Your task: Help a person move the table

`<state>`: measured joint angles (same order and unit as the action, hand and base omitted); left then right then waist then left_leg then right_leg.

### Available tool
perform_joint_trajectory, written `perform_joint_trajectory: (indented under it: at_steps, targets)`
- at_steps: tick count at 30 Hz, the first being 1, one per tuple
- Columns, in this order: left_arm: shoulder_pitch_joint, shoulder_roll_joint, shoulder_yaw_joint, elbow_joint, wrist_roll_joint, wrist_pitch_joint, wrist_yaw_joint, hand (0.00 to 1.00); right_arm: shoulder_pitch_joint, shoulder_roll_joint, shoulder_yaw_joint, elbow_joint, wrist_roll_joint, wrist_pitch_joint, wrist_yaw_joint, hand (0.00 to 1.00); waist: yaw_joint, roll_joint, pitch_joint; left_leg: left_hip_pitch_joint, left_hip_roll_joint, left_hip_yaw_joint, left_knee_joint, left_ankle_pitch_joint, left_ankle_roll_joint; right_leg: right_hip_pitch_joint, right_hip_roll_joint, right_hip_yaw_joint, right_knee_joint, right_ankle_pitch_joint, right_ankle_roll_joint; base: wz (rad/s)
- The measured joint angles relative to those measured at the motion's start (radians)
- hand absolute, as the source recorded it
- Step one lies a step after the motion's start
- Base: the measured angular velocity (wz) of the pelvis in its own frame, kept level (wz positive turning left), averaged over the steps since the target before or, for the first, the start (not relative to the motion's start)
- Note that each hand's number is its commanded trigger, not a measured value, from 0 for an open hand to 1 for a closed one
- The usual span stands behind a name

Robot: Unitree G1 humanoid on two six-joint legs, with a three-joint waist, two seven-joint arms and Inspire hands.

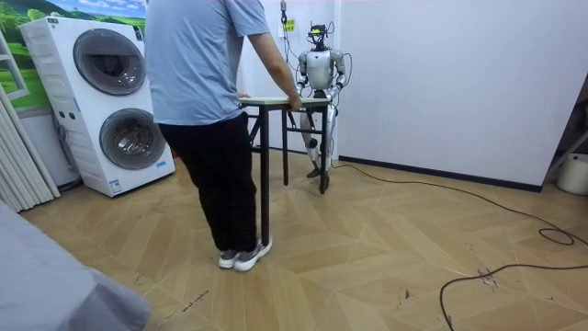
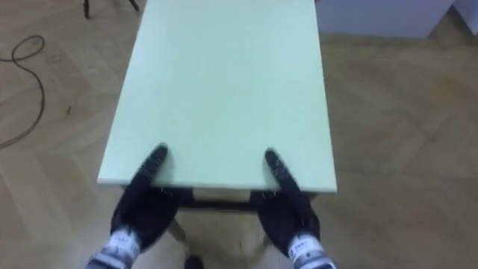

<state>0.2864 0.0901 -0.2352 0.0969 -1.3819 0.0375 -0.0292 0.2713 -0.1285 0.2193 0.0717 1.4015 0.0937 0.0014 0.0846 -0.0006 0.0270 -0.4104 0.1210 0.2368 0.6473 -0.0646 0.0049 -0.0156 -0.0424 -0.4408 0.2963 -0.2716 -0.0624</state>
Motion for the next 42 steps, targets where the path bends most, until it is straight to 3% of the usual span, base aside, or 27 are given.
perform_joint_trajectory:
  at_steps: [1,2,4,5,7,8,9,10,11,12,14,15,16,17,18,19,22,28,30,31,32,33,34,35,38,40,42]
  targets:
    - [0.012,-0.013,0.0,0.002,0.002,0.001,-0.003,1.0,0.003,-0.004,0.0,0.0,-0.001,0.003,0.0,1.0,-0.004,0.018,0.0011,0.001,0.024,-0.006,0.145,-0.06,0.0,-0.001,0.005,-0.034,0.007,0.001,-0.008,0.07]
    - [0.023,-0.019,0.001,0.002,0.001,0.005,-0.008,1.0,0.003,-0.012,0.0,0.0,-0.002,0.007,0.0,1.0,-0.011,0.033,0.0009,0.016,0.043,-0.024,0.29,-0.094,-0.007,-0.005,0.01,-0.067,0.022,-0.003,-0.018,0.09]
    - [0.028,-0.028,0.005,0.002,0.003,0.01,-0.011,1.0,0.002,-0.018,-0.002,-0.004,-0.003,0.008,0.002,1.0,-0.03,0.047,0.0007,0.071,0.063,-0.04,0.439,-0.096,-0.014,-0.021,0.013,-0.12,0.056,-0.01,-0.03,0.35]
    - [0.028,-0.029,0.008,0.002,0.002,0.015,-0.015,1.0,0.002,-0.018,-0.003,-0.007,-0.005,0.008,0.002,1.0,-0.051,0.05,0.0017,0.139,0.074,-0.046,0.448,-0.092,-0.02,-0.044,0.011,-0.141,0.084,-0.012,-0.039,0.49]
    - [0.02,-0.032,0.011,0.002,0.0,0.024,-0.017,1.0,0.001,-0.019,-0.009,-0.017,-0.004,0.007,0.003,1.0,-0.067,0.061,0.0023,0.249,0.094,-0.051,0.384,-0.08,-0.04,-0.086,0.011,-0.166,0.114,-0.014,-0.046,0.39]
    - [0.016,-0.032,0.011,0.002,-0.003,0.027,-0.017,1.0,-0.005,-0.02,-0.009,-0.019,-0.004,0.004,0.003,1.0,-0.083,0.071,0.0032,0.32,0.101,-0.053,0.301,-0.098,-0.059,-0.114,0.008,-0.176,0.137,-0.013,-0.047,0.31]
    - [0.015,-0.032,0.011,0.002,-0.004,0.027,-0.017,1.0,-0.007,-0.02,-0.009,-0.019,-0.004,0.004,0.002,1.0,-0.091,0.073,0.0037,0.353,0.097,-0.054,0.245,-0.146,-0.099,-0.126,0.002,-0.179,0.15,-0.013,-0.048,0.41]
    - [0.016,-0.03,0.011,0.003,-0.004,0.027,-0.017,1.0,-0.004,-0.019,-0.008,-0.019,-0.003,0.004,0.002,1.0,-0.112,0.072,0.0042,0.403,0.078,-0.047,0.13,-0.218,-0.121,-0.139,-0.011,-0.174,0.17,-0.006,-0.048,0.64]
    - [0.017,-0.029,0.01,0.005,0.001,0.032,-0.015,1.0,0.007,-0.02,-0.009,-0.019,0.003,0.005,0.002,1.0,-0.135,0.072,0.0043,0.446,0.058,-0.051,0.019,-0.253,-0.12,-0.152,-0.014,-0.114,0.168,0.016,-0.048,0.76]
    - [0.016,-0.029,0.01,0.007,0.003,0.034,-0.014,1.0,0.009,-0.021,-0.01,-0.019,0.002,0.005,0.002,1.0,-0.148,0.071,0.0044,0.46,0.046,-0.052,-0.031,-0.26,-0.119,-0.165,-0.014,-0.071,0.167,0.032,-0.049,0.83]
    - [-0.004,-0.029,0.006,0.008,0.012,0.034,-0.014,1.0,0.008,-0.02,-0.021,-0.019,0.006,0.005,0.008,1.0,-0.175,0.076,0.0041,0.478,0.012,-0.067,-0.179,-0.273,-0.109,-0.22,-0.013,0.064,0.14,0.094,-0.029,0.52]
    - [-0.011,-0.028,0.005,0.01,0.02,0.034,-0.014,1.0,0.008,-0.018,-0.026,-0.019,0.007,0.005,0.011,1.0,-0.173,0.077,0.0042,0.474,0.005,-0.069,-0.199,-0.278,-0.11,-0.231,-0.012,0.088,0.128,0.107,-0.021,0.29]
    - [-0.03,-0.028,0.0,0.014,0.029,0.035,-0.014,1.0,0.008,-0.014,-0.04,-0.019,0.008,0.007,0.016,1.0,-0.169,0.077,0.0043,0.457,0.004,-0.066,-0.232,-0.303,-0.108,-0.254,-0.015,0.145,0.112,0.135,0.004,0.42]
    - [-0.068,-0.026,-0.016,0.02,0.036,0.036,-0.002,1.0,0.007,-0.012,-0.065,-0.019,0.01,0.009,0.026,1.0,-0.168,0.074,0.0046,0.446,0.008,-0.05,-0.323,-0.314,-0.093,-0.295,-0.022,0.207,0.12,0.155,0.029,0.46]
    - [-0.086,-0.026,-0.024,0.025,0.038,0.036,0.005,1.0,0.006,-0.011,-0.081,-0.019,0.014,0.013,0.029,1.0,-0.166,0.073,0.0024,0.452,-0.001,-0.042,-0.354,-0.314,-0.082,-0.319,-0.028,0.223,0.129,0.163,0.041,0.13]
    - [-0.103,-0.026,-0.029,0.03,0.037,0.031,0.013,1.0,-0.005,-0.007,-0.098,-0.015,0.011,0.026,0.029,1.0,-0.153,0.06,0.0014,0.449,-0.035,-0.023,-0.376,-0.3,-0.037,-0.361,-0.036,0.241,0.148,0.188,0.054,-0.56]
    - [-0.086,-0.016,-0.035,0.047,-0.005,0.023,0.012,1.0,-0.014,-0.003,-0.095,0.002,0.0,0.041,0.023,1.0,-0.12,0.061,-0.0013,0.46,-0.085,-0.032,-0.375,-0.287,-0.015,-0.339,-0.065,0.205,0.078,0.262,0.061,-0.66]
    - [-0.086,-0.026,-0.032,0.102,-0.012,0.038,-0.002,1.0,-0.006,0.007,-0.095,0.028,-0.025,0.041,0.022,1.0,-0.147,0.052,-0.0026,0.461,-0.146,-0.013,-0.377,-0.249,0.056,-0.306,-0.112,0.204,0.007,0.377,0.092,0.01]
    - [-0.085,-0.031,-0.031,0.102,-0.009,0.039,-0.001,1.0,-0.006,0.007,-0.096,0.029,-0.028,0.041,0.019,1.0,-0.158,0.044,-0.0022,0.452,-0.155,0.03,-0.378,-0.239,0.073,-0.308,-0.123,0.219,-0.007,0.409,0.107,0.11]
    - [-0.085,-0.028,-0.029,0.102,-0.007,0.041,0.0,1.0,-0.004,0.007,-0.096,0.028,-0.028,0.042,0.015,1.0,-0.165,0.036,-0.0026,0.442,-0.153,0.078,-0.377,-0.234,0.082,-0.314,-0.134,0.224,0.004,0.416,0.115,0.29]
    - [-0.087,-0.031,-0.024,0.101,0.01,0.047,0.002,1.0,0.007,0.01,-0.107,0.025,-0.027,0.049,0.012,1.0,-0.172,0.024,-0.0044,0.435,-0.148,0.148,-0.379,-0.23,0.089,-0.335,-0.159,0.22,0.126,0.334,0.125,0.41]
    - [-0.089,-0.033,-0.024,0.102,0.021,0.049,0.004,1.0,0.015,0.013,-0.112,0.022,-0.026,0.051,0.012,1.0,-0.175,0.019,-0.005,0.438,-0.147,0.176,-0.381,-0.227,0.094,-0.339,-0.173,0.218,0.202,0.281,0.122,0.53]
    - [-0.089,-0.032,-0.025,0.101,0.028,0.049,0.005,1.0,0.023,0.015,-0.113,0.021,-0.024,0.051,0.012,1.0,-0.186,0.008,-0.0087,0.441,-0.147,0.209,-0.385,-0.227,0.095,-0.334,-0.196,0.218,0.331,0.19,0.121,0.36]
    - [-0.088,-0.03,-0.025,0.101,0.031,0.049,0.005,1.0,0.024,0.017,-0.112,0.021,-0.023,0.052,0.008,1.0,-0.182,0.002,-0.0094,0.438,-0.147,0.243,-0.382,-0.225,0.099,-0.31,-0.213,0.223,0.398,0.136,0.13,0.17]
    - [-0.072,-0.04,-0.014,0.1,0.039,0.047,0.002,1.0,0.025,0.016,-0.102,0.016,-0.023,0.052,-0.004,1.0,-0.145,0.002,-0.0096,0.442,-0.147,0.279,-0.377,-0.225,0.099,-0.203,-0.22,0.247,0.378,0.034,0.143,-0.3]
    - [-0.066,-0.042,-0.005,0.098,0.041,0.048,-0.003,1.0,0.025,0.015,-0.091,0.014,-0.023,0.047,-0.004,1.0,-0.138,-0.005,-0.0066,0.441,-0.149,0.282,-0.376,-0.22,0.09,-0.158,-0.212,0.246,0.296,-0.007,0.156,-0.17]
    - [-0.054,-0.042,-0.002,0.091,0.041,0.047,-0.003,1.0,0.024,0.016,-0.077,0.014,-0.024,0.039,-0.004,1.0,-0.114,-0.004,-0.0067,0.439,-0.144,0.256,-0.379,-0.21,0.072,-0.149,-0.181,0.253,0.23,-0.01,0.154,-0.45]
